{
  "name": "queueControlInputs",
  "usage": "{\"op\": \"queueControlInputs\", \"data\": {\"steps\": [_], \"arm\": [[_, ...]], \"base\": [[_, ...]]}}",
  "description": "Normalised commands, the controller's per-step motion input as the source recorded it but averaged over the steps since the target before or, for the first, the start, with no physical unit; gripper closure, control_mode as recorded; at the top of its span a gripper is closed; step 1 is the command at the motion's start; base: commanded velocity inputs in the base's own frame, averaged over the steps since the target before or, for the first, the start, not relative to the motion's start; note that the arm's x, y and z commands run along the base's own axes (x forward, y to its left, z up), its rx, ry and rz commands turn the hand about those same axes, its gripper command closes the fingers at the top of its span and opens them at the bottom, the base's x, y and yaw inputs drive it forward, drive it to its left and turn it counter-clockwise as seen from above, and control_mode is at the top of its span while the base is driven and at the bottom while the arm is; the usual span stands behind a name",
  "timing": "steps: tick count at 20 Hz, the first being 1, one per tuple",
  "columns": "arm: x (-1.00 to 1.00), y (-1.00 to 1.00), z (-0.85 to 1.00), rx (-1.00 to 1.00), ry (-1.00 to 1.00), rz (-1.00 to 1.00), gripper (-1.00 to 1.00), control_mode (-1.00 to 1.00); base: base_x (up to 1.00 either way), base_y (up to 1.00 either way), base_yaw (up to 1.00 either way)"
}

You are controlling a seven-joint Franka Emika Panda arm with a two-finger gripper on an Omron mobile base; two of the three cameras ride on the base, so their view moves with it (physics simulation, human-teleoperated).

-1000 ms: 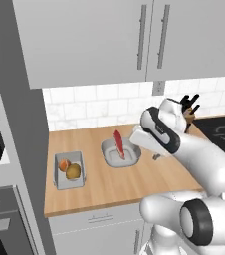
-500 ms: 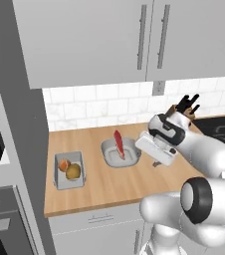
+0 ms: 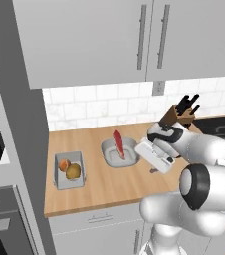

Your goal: Take the meat container that has the steak and place it on the second highest rack of the freezer. Then take the vegetable container that has the onion and potato and place it on the highest rack of the freezer.

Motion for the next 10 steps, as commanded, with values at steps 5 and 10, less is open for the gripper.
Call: {"op": "queueControlInputs", "data": {"steps": [5,10], "arm": [[0.08,0.11,0.05,0.0,0.0,-0.06,-1.0,-1.0],[0.65,0.06,0.0,0.0,0.02,-0.05,-1.0,-1.0]], "base": [[0.0,0.0,0.0],[0.0,0.0,0.0]]}}
